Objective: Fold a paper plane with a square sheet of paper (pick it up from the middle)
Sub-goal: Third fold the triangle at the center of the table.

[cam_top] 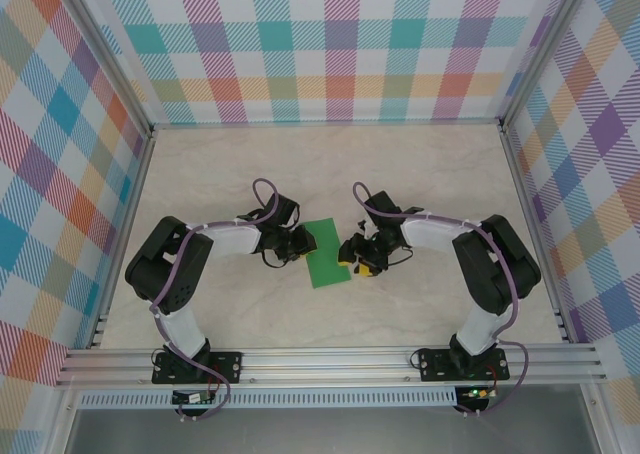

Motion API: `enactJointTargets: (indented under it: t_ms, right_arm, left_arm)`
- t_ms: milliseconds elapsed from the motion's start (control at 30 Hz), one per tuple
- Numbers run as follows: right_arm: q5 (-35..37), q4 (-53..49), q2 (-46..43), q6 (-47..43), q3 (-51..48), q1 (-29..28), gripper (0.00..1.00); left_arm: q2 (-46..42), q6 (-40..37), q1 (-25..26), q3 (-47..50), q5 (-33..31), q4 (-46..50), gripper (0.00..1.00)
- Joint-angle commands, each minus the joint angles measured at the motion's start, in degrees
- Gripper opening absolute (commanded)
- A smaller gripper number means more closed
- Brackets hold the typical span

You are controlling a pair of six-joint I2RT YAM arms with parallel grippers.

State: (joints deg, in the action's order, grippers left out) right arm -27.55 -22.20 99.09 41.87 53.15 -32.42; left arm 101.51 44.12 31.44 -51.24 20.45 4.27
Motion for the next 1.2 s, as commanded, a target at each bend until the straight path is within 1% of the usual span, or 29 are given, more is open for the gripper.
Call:
enactJointTargets:
  t_ms: [0,233,500,700,867,1033,1167]
  right_arm:
    - [-3.2,-1.6,1.0,-2.7,1.1,-0.9,0.51]
    - [-5.6,-0.2,1.0,-2.8,-0.1,-1.7,0.50]
    - [-8.5,4.8,0.3,-1.4,-2.1,-1.7,0.49]
    - [-10.6,9.8,0.5,-2.7,-3.2,-1.8,0.54]
    - [-9.0,13.4,1.2,-3.6,-1.9,-1.8,0.55]
    - [-7.2,15.5,2.2,-3.2,-0.9,-1.4,0.54]
    - [-4.7,15.8,1.3,-4.0,-1.2,-1.1,0.55]
  left_arm:
    - [1.1,-0.4,0.5,1.5,-3.5,4.5,0.19]
    - [1.2,-0.3,0.5,1.4,-3.5,4.5,0.19]
    - [1.3,-0.3,0.5,1.5,-3.5,4.4,0.18]
    - [1.5,-0.3,0.5,1.5,-3.5,4.3,0.19]
    - [1.7,-0.3,0.5,1.3,-3.6,4.4,0.18]
    - [1.4,-0.3,0.4,1.3,-3.7,4.8,0.18]
    - [1.5,-0.3,0.4,1.2,-3.7,4.6,0.18]
